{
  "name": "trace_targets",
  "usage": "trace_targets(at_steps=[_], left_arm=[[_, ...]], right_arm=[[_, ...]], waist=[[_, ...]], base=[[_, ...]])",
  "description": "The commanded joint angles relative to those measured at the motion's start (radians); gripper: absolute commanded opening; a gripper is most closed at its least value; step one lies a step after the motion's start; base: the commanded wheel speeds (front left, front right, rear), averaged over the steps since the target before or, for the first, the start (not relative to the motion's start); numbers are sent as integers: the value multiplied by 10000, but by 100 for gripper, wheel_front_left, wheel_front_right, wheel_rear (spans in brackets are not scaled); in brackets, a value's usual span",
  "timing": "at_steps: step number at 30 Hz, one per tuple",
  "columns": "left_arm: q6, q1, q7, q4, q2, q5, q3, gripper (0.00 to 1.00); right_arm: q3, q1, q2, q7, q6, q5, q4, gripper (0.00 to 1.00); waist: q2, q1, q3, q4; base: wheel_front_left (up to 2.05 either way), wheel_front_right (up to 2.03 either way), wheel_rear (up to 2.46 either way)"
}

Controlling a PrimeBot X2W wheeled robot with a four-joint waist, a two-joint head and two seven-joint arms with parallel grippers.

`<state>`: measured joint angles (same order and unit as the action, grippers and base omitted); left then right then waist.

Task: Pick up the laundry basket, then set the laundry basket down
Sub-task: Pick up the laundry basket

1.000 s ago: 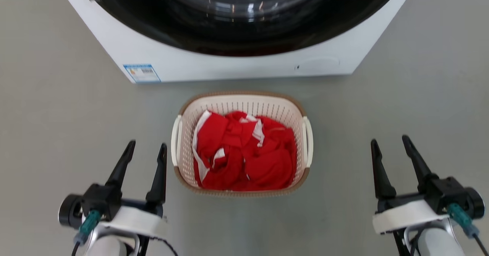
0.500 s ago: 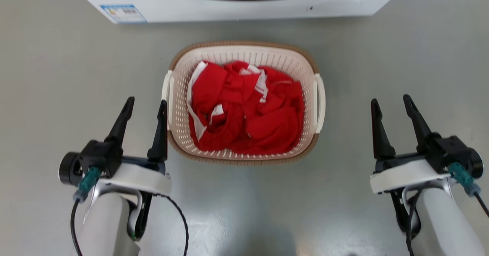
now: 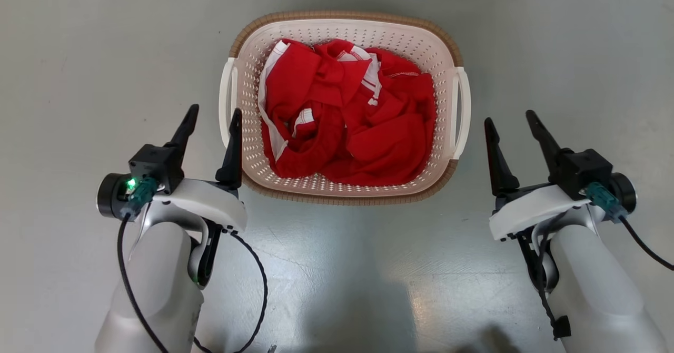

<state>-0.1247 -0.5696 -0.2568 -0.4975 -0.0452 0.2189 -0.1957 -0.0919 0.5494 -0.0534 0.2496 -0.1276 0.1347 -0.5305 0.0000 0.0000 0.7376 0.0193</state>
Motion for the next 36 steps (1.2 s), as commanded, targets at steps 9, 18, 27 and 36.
trace_targets(at_steps=[9, 18, 27, 36], left_arm=[[-60, -1023, -49, -1824, -107, 339, -68, 100], [-60, -1728, -49, -2539, -84, 412, -223, 100], [-60, -2191, -49, -2920, -78, 397, -288, 100], [36, -2533, -49, -3680, -63, 443, -491, 100]], right_arm=[[-757, 667, 32, 122, -31, 368, -913, 100], [-990, 1078, 32, 122, -31, 520, -1413, 100], [-1300, 1539, 32, 122, -31, 723, -2072, 100], [-1833, 1853, 32, 122, -31, 1251, -2382, 100]], waist=[[0, 0, 478, 86], [0, 0, 1023, 126], [0, 0, 1425, 189], [0, 0, 1538, 272]], base=[[0, 0, 0], [0, 0, 0], [0, 0, 0], [0, 0, 0]])
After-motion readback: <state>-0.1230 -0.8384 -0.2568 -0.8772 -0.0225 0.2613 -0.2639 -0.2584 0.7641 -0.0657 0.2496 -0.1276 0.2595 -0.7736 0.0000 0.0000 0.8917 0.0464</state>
